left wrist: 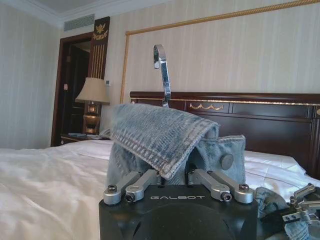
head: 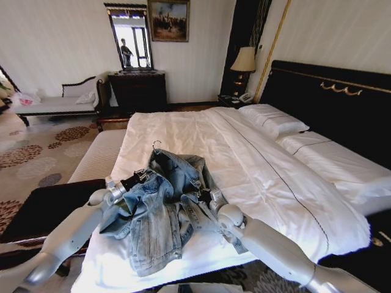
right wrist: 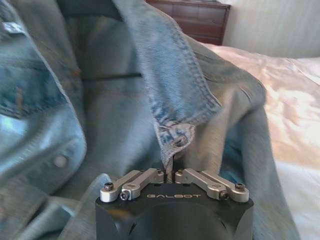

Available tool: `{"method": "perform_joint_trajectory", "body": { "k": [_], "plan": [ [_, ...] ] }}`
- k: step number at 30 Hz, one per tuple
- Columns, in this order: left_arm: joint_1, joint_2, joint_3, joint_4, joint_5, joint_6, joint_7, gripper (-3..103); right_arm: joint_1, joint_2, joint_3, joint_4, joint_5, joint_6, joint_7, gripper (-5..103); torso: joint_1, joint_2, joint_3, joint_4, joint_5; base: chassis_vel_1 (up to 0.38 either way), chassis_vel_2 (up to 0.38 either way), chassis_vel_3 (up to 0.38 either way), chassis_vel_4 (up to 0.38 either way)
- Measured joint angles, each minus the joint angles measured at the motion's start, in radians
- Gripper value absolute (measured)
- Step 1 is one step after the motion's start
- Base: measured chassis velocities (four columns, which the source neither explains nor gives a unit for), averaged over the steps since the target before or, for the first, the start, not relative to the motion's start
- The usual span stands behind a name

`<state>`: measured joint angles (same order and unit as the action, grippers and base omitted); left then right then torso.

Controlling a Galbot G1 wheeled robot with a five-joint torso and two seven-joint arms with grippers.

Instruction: Pick up the clothes from the bed and hang them on the clothes hanger.

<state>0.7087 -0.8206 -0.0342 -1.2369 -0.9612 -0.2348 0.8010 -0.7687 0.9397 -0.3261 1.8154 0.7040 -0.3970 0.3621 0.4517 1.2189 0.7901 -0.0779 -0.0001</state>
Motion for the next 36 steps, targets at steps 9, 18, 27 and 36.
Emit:
{"method": "perform_joint_trajectory", "body": {
  "k": [9,18,27,36],
  "plan": [
    [-0.013,-0.021,0.011,0.033,0.015,-0.002,0.002,17,-0.030,-0.053,-0.001,0.107,-0.021,-0.001,-0.038,37,0.000,0.000,0.000,-0.0001,0.0001,0.000,0.000,0.000,0.000],
    [-0.017,-0.030,0.016,0.044,0.022,-0.004,0.004,17,-0.084,-0.114,0.079,0.210,-0.059,0.059,-0.074,70,0.000,0.000,0.000,-0.0007,0.0002,0.000,0.000,0.000,0.000],
    [-0.001,-0.019,0.011,0.008,0.026,-0.003,-0.002,17,0.172,0.001,0.053,0.041,0.020,0.078,-0.063,99,0.000,0.000,0.000,0.0001,0.0000,0.000,0.000,0.000,0.000],
    [-0.004,-0.015,0.012,0.007,0.026,-0.001,-0.002,17,0.281,0.096,-0.055,-0.135,-0.129,0.090,-0.153,100,0.000,0.000,0.000,-0.0003,-0.0001,0.000,0.000,0.000,0.000]
  ]
}}
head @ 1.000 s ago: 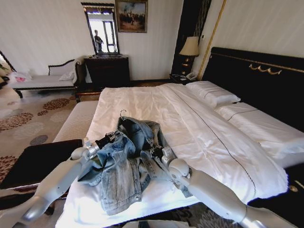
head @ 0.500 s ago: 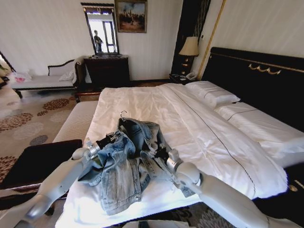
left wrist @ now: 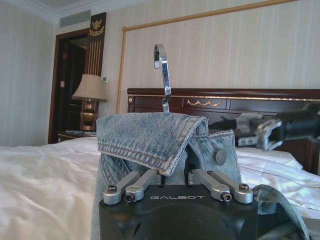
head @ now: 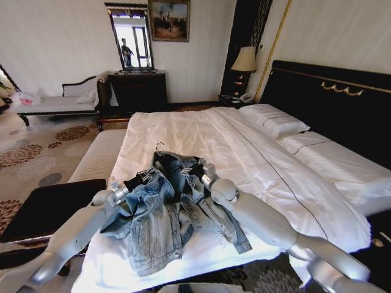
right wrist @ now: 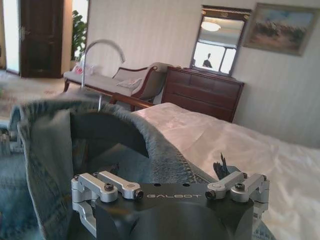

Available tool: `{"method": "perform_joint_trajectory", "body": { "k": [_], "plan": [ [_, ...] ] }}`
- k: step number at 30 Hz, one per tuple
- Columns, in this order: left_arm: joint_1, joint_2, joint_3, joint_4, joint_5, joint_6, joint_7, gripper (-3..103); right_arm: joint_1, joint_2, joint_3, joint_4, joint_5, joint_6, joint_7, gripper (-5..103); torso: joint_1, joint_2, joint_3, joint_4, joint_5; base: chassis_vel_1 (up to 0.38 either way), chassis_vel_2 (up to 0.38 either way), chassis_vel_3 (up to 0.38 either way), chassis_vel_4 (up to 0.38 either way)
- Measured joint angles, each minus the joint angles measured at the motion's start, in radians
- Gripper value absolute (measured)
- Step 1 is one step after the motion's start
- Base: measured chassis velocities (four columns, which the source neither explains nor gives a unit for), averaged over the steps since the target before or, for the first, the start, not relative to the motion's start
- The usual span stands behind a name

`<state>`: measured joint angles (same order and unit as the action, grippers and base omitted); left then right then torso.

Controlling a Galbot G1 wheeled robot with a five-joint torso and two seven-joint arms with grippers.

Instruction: Pick up the clothes from the bed and hang them on the clothes hanger.

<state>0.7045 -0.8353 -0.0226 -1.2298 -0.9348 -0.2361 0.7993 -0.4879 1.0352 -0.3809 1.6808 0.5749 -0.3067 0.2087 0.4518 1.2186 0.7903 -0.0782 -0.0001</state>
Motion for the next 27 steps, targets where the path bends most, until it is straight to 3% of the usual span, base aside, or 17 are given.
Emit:
{"method": "perform_joint_trajectory", "body": {
  "k": [19,27],
  "plan": [
    [0.020,0.009,0.003,-0.034,0.007,0.003,0.003,16,0.152,0.082,-0.126,-0.171,-0.245,0.054,-0.115,100,0.000,0.000,0.000,0.0002,0.0001,0.000,0.000,0.000,0.000],
    [0.035,0.018,-0.007,-0.041,0.007,0.003,0.003,16,0.209,0.150,-0.173,-0.262,-0.341,0.079,-0.141,100,0.000,0.000,0.000,0.0002,0.0000,0.000,0.000,0.000,0.000]
  ]
}}
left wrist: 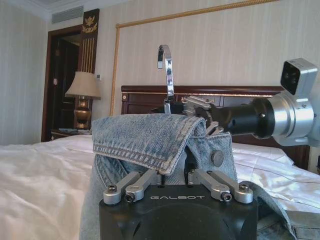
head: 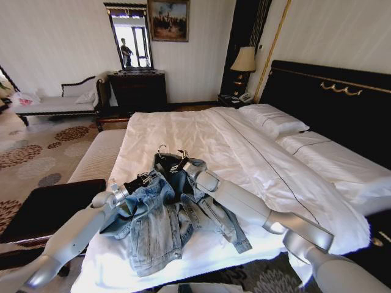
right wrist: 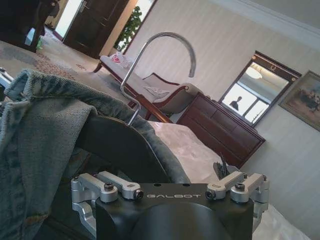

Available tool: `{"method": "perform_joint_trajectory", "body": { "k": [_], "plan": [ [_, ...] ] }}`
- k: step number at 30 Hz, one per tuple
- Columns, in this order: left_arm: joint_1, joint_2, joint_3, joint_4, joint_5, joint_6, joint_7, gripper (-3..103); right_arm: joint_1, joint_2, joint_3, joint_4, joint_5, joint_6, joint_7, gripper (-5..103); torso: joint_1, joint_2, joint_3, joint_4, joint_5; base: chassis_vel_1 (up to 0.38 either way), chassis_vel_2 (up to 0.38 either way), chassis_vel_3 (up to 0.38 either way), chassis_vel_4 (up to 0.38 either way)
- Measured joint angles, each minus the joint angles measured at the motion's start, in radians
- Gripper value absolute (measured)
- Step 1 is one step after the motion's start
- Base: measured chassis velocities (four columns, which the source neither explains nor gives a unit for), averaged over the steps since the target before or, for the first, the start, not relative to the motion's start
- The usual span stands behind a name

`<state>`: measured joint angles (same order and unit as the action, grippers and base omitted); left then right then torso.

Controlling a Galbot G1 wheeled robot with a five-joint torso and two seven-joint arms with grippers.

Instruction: Pick up the clothes from the bed and hang them on the clothes hanger.

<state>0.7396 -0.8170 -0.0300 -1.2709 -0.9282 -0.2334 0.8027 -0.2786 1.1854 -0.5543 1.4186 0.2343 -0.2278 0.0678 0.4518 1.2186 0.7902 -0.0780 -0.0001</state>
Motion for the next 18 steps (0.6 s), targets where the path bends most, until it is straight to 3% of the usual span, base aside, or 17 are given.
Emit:
{"method": "perform_joint_trajectory", "body": {
  "k": [6,11,15,17,18],
  "plan": [
    [0.009,0.006,-0.009,-0.006,-0.001,0.000,0.001,16,0.016,0.031,-0.010,-0.040,-0.016,0.005,-0.002,100,0.000,0.000,0.000,0.0001,0.0000,0.000,0.000,0.000,0.000],
    [0.016,0.008,-0.016,-0.007,-0.001,-0.001,0.004,16,0.009,0.025,-0.009,-0.049,-0.022,0.008,0.002,85,0.000,0.000,0.000,-0.0001,0.0000,0.000,0.000,0.000,0.000],
    [0.018,0.007,-0.018,-0.005,-0.001,-0.003,0.005,16,-0.007,0.013,-0.002,-0.038,-0.022,0.009,0.005,63,0.000,0.000,0.000,-0.0003,0.0001,0.000,0.000,0.000,0.000],
    [0.018,0.006,-0.018,-0.004,-0.001,-0.003,0.005,16,-0.008,0.013,-0.001,-0.037,-0.022,0.010,0.006,63,0.000,0.000,0.000,-0.0002,0.0001,0.000,0.000,0.000,0.000],
    [0.016,0.005,-0.018,-0.004,-0.001,-0.003,0.005,16,-0.011,0.013,0.001,-0.037,-0.022,0.010,0.007,58,0.000,0.000,0.000,-0.0001,0.0001,0.000,0.000,0.000,0.000]
  ]
}}
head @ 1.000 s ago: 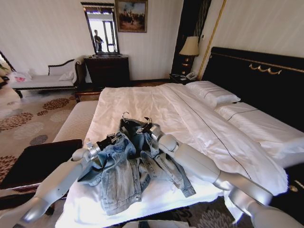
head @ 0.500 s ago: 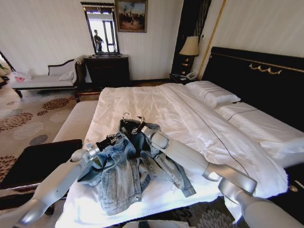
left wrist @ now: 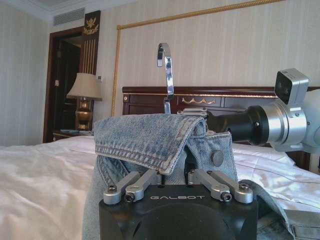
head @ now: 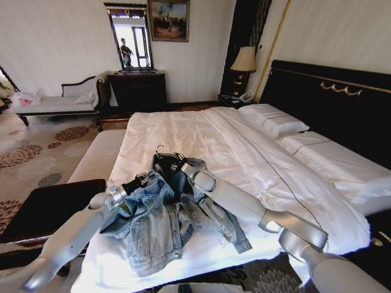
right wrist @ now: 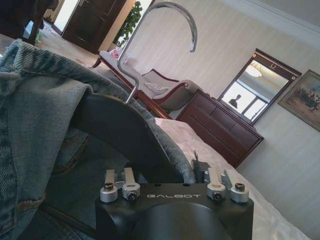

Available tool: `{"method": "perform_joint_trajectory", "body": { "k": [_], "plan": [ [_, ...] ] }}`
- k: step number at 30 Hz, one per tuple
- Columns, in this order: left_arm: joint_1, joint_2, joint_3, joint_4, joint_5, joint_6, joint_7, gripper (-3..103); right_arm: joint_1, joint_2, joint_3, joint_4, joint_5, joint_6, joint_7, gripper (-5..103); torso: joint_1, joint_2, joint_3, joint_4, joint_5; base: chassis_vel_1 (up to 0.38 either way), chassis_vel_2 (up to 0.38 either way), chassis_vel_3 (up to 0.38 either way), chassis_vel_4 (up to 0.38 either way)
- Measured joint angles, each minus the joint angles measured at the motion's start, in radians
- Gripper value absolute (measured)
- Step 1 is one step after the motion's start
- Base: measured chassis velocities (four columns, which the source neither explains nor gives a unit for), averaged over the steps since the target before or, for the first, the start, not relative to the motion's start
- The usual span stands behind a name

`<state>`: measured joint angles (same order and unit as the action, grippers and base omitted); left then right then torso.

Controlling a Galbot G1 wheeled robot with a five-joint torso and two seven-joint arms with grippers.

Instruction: Pick up the clothes from the bed and hang them on the clothes hanger.

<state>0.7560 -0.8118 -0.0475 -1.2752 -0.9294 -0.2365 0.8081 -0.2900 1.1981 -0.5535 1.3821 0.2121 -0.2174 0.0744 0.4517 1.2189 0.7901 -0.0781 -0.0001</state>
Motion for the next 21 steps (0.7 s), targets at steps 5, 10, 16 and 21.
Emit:
{"method": "perform_joint_trajectory", "body": {
  "k": [5,10,16,21],
  "plan": [
    [-0.004,-0.002,0.001,0.000,-0.001,0.000,-0.002,16,-0.008,0.005,0.004,0.000,-0.004,0.002,0.004,44,0.000,0.000,0.000,0.0000,0.0001,0.000,0.000,0.000,0.000],
    [-0.003,-0.002,0.000,-0.003,-0.001,0.001,-0.003,16,-0.023,0.006,0.014,0.005,-0.010,0.003,0.011,41,0.000,0.000,0.000,0.0001,0.0000,0.000,0.000,0.000,0.000],
    [0.014,0.001,-0.010,-0.026,0.004,0.006,-0.015,16,-0.052,0.003,0.036,0.022,-0.012,0.003,0.034,41,0.000,0.000,0.000,0.0001,0.0000,0.000,0.000,0.000,0.000],
    [0.026,0.004,-0.021,-0.059,0.019,0.009,-0.065,23,-0.063,-0.004,0.048,0.036,-0.011,0.001,0.061,41,0.000,0.000,0.000,0.0001,0.0000,0.000,0.000,0.000,0.000]
  ]
}}
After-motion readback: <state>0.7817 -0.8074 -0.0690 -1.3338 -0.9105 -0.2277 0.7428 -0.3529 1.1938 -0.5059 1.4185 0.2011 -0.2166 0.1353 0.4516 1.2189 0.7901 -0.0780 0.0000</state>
